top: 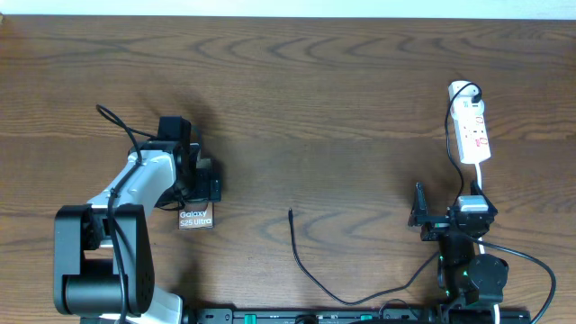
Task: Plug charger to phone and switch on socket
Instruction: 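Lower the left gripper and close it on the phone's sides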
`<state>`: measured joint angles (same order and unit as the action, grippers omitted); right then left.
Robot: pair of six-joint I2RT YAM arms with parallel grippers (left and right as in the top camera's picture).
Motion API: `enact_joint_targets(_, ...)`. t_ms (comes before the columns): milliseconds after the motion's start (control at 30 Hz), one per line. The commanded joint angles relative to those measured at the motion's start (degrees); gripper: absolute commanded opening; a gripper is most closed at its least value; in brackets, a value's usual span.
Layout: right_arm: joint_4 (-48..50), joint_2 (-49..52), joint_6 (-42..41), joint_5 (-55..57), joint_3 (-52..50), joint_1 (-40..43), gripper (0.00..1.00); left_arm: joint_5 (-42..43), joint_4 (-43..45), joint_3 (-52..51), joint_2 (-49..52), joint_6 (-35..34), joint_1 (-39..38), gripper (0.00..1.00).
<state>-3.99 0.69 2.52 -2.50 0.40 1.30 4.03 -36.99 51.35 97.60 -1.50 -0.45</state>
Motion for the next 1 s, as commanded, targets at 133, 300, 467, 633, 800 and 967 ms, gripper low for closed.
enact_joint_targets(133,-0.26,-0.37,-0.35,0.46,-0.09,0.15,0.99,-0.46,0.42,-2.08,1.22,-0.13,0.09,0.98)
enact_joint_targets(300,-0.26,-0.37,-0.35,0.46,-0.09,0.15,0.99,-0.46,0.42,-2.08,1.22,-0.11,0.09,0.95)
enact_joint_targets(467,-0.26,-0.37,-0.35,0.46,-0.09,0.15,0.99,-0.46,0.42,-2.08,1.22,-0.11,0.09,0.9)
enact_joint_targets(633,-0.26,-0.37,-0.35,0.46,-0.09,0.15,0.99,-0.46,0.42,-2.08,1.22,-0.13,0.09,0.86)
enact_joint_targets(800,-0.26,-0.37,-0.35,0.48,-0.09,0.15,0.99,-0.46,0.42,-2.08,1.22,-0.13,0.09,0.86)
enact_joint_targets(967,-0.26,-0.37,-0.35,0.48,-0.09,0.15,0.99,-0.46,0.42,-2.08,1.22,-0.11,0.09,0.85)
